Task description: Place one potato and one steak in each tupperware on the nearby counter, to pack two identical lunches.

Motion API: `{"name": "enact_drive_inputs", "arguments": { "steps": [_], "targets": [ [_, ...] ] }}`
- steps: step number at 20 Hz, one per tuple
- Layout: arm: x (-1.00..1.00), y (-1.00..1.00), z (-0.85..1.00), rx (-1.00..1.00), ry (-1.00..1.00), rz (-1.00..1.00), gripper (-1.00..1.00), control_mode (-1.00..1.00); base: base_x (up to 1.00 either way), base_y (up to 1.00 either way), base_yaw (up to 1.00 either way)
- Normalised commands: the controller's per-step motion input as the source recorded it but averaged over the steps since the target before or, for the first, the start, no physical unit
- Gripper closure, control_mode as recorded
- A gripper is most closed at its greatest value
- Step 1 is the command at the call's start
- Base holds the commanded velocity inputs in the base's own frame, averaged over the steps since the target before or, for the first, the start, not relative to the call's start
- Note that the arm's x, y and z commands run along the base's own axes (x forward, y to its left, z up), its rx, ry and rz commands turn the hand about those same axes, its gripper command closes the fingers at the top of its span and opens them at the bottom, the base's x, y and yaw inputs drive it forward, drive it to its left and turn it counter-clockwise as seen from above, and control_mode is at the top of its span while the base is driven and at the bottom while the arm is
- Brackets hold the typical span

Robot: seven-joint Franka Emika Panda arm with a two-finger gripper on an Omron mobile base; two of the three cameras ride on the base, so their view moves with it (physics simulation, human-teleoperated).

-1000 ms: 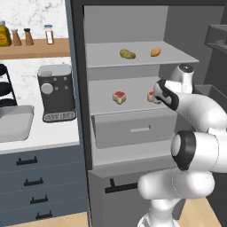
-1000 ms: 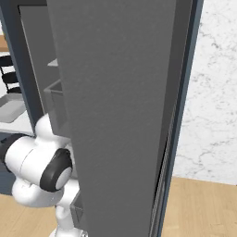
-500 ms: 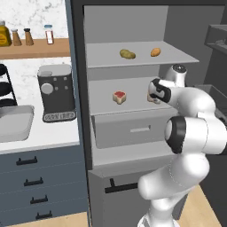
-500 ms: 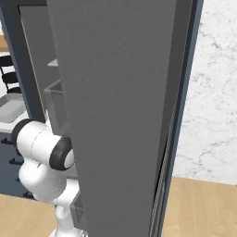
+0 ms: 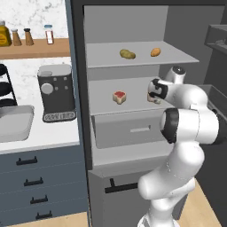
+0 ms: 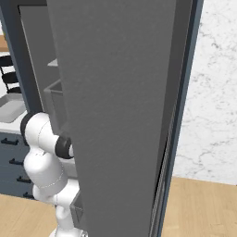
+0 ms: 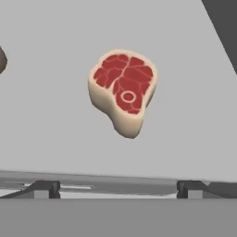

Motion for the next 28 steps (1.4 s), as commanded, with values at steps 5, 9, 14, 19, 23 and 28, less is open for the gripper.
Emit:
{"name": "enact_drive_inputs", "arguments": {
  "steps": [5,9,14,19,23,28],
  "targets": [
    [0.45,0.0,-0.28,0.0,0.0,0.0,-1.0,-1.0,0.0,0.0,0.0],
    [0.41,-0.03,-0.2,0.0,0.0,0.0,-1.0,-1.0,0.0,0.0,0.0],
    [0.36,-0.09,-0.12,0.0,0.0,0.0,-1.0,-1.0,0.0,0.0,0.0],
    [0.46,-0.2,-0.21,0.0,0.0,0.0,-1.0,-1.0,0.0,0.0,0.0],
    [0.35,-0.08,-0.17,0.0,0.0,0.0,-1.0,-1.0,0.0,0.0,0.0],
    [0.03,0.15,-0.23,0.0,-0.05,0.0,1.0,-1.0,0.0,0.0,0.0]
  ]
}}
